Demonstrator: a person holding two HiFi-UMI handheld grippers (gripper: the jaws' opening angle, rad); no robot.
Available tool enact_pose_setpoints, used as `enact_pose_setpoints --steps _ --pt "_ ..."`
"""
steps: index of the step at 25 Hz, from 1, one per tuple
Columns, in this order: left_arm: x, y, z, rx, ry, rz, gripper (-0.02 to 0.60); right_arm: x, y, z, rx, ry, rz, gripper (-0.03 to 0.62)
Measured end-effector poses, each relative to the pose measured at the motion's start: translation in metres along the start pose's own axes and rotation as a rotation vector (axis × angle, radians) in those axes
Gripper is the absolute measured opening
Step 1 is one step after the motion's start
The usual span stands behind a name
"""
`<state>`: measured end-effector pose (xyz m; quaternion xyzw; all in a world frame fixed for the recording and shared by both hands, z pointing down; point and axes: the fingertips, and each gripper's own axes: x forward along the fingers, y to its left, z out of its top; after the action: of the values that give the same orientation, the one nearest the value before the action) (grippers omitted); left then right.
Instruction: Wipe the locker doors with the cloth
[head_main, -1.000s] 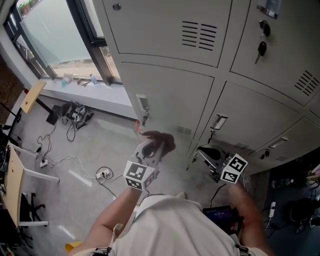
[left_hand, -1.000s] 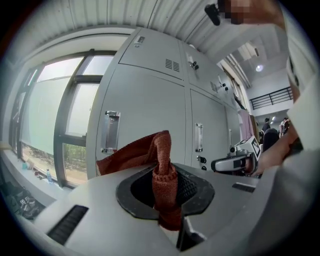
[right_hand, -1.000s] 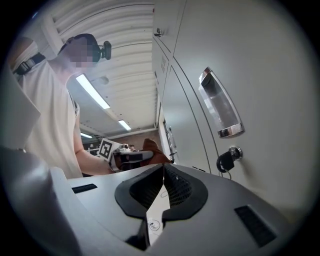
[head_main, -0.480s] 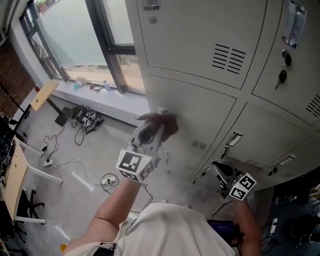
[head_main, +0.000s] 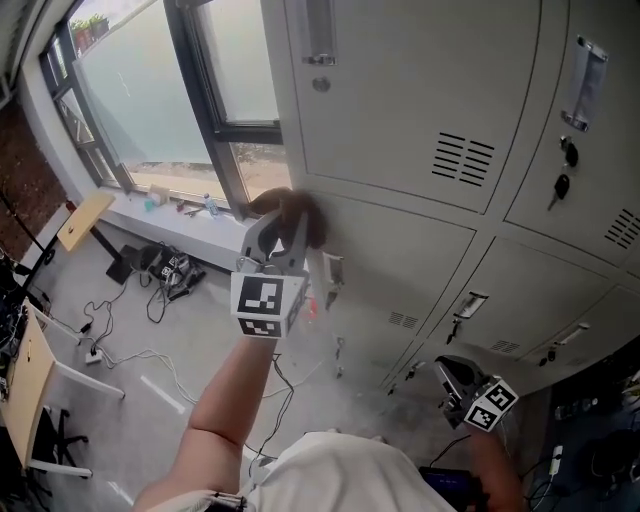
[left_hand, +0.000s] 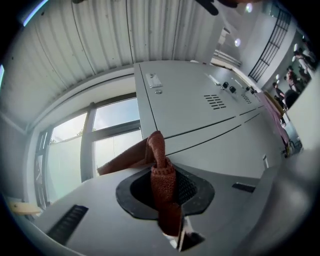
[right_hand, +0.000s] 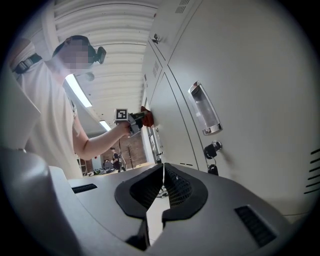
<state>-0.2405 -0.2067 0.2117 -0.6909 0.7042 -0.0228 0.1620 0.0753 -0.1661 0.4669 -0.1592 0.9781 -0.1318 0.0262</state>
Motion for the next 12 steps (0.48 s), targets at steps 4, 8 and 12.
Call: enact_pose_setpoints --steps 4,8,12 --pt "0.008 -0.008 0.007 -0.002 -0.038 -0.002 0.041 -0.004 -0.006 0.003 0.001 -0.01 -0.033 0.017" --pt "0.009 -0.03 0.011 -0.009 -0.066 -0.052 0.041 -0.006 -0.006 -0.001 0.006 -0.001 -0.048 0.017" --pt "0.012 -0.06 0.019 0.032 -0.104 -0.109 0.041 -0.005 -0.009 -0.002 0.009 0.0 -0.059 0.017"
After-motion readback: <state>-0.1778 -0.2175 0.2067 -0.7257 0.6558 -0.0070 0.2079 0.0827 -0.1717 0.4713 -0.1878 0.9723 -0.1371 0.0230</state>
